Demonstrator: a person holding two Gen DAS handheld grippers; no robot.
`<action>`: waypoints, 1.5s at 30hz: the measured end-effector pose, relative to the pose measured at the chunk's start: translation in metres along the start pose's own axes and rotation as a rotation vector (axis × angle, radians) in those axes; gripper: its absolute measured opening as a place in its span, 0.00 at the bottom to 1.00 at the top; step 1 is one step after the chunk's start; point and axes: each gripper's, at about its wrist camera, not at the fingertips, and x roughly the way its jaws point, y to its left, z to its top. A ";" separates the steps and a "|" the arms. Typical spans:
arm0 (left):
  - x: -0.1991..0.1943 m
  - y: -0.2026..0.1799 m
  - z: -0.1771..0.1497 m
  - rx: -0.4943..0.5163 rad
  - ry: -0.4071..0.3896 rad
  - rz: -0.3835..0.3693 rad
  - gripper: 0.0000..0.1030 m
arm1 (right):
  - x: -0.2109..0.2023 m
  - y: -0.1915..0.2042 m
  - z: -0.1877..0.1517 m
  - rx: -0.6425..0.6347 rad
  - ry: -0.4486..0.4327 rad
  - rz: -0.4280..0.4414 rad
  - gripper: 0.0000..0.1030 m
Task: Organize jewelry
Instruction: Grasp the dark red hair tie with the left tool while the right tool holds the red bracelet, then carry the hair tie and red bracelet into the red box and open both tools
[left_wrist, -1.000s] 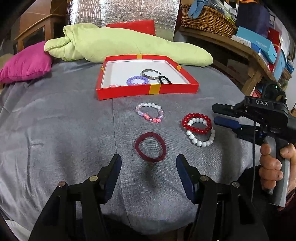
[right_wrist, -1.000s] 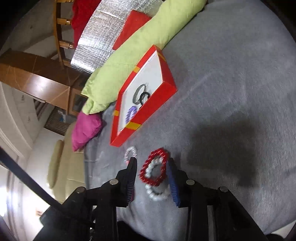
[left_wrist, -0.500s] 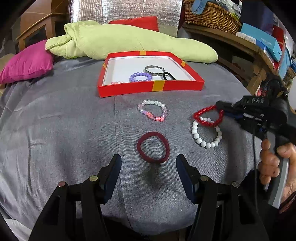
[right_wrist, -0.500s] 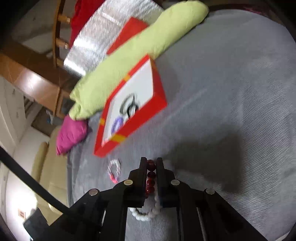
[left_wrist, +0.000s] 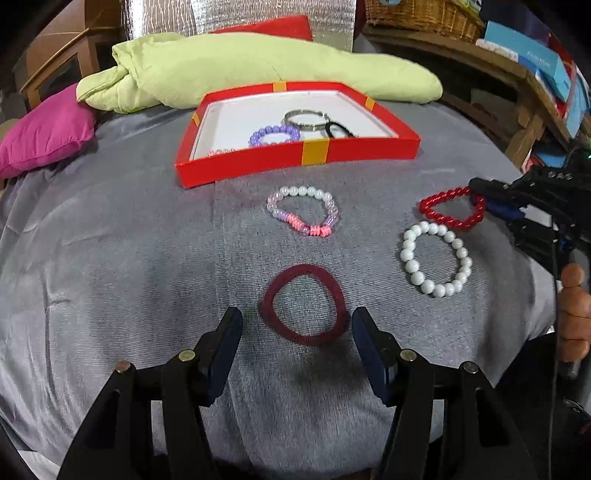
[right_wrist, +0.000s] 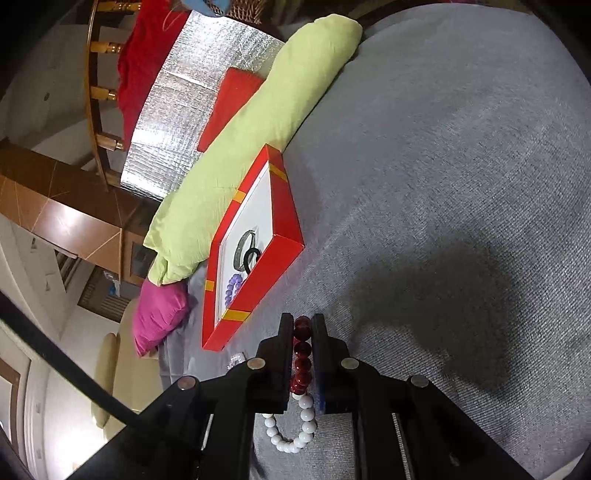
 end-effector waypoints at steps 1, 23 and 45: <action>0.004 0.000 0.001 0.000 0.008 0.000 0.60 | 0.001 0.001 0.000 -0.003 0.003 -0.005 0.10; -0.025 0.022 0.024 -0.013 -0.133 -0.050 0.08 | -0.016 0.035 0.002 -0.072 -0.050 0.044 0.10; 0.025 0.056 0.145 0.079 -0.131 0.016 0.08 | 0.066 0.092 0.083 -0.081 -0.160 0.042 0.10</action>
